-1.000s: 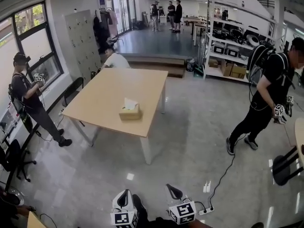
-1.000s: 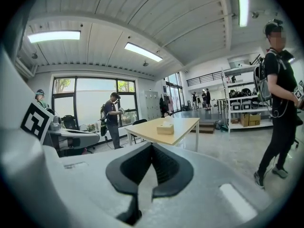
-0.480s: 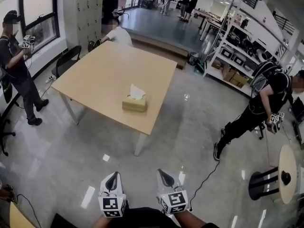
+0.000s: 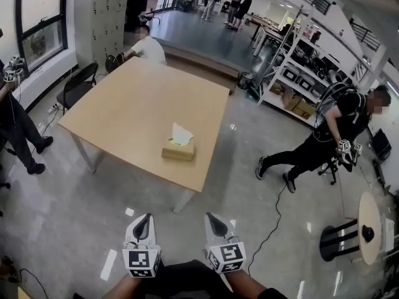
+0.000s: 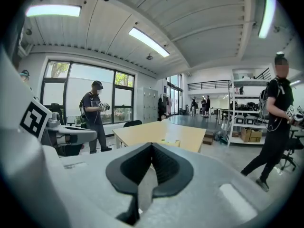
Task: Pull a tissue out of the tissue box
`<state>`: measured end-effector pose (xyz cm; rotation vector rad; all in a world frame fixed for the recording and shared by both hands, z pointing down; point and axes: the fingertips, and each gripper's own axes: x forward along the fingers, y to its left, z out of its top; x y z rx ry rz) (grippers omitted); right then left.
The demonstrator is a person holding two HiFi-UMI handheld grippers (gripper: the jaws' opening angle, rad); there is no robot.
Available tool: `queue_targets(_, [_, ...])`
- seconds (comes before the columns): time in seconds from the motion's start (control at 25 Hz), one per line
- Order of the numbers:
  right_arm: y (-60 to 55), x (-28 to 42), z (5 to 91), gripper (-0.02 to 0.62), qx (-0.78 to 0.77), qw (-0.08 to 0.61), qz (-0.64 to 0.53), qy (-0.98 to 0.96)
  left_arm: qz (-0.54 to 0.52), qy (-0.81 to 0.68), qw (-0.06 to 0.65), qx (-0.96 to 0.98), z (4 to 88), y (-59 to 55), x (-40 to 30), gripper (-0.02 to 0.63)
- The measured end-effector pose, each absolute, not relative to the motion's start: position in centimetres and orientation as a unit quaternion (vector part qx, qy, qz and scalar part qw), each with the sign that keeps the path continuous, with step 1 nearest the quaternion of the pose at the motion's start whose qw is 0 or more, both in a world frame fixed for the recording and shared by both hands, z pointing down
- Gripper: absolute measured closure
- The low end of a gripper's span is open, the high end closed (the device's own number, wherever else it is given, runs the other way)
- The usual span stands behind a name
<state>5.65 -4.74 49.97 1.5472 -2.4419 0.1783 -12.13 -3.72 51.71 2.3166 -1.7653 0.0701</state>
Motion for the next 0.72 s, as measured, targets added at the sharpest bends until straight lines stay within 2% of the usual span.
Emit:
queue_targets(0.36, [-9.3,4.7,49.1,0.601,0.535,0.126,0.051,-0.834,0.024,-0.608,0.122,0.784,52.3,-7.0,-14.3,0.588])
queue_targets(0.72, [-15.5,1.9,53.6,0.601,0.487,0.141,0.084,-0.858,0.048,-0.654,0.136,0.743,54.3,-11.0,-17.3,0.589])
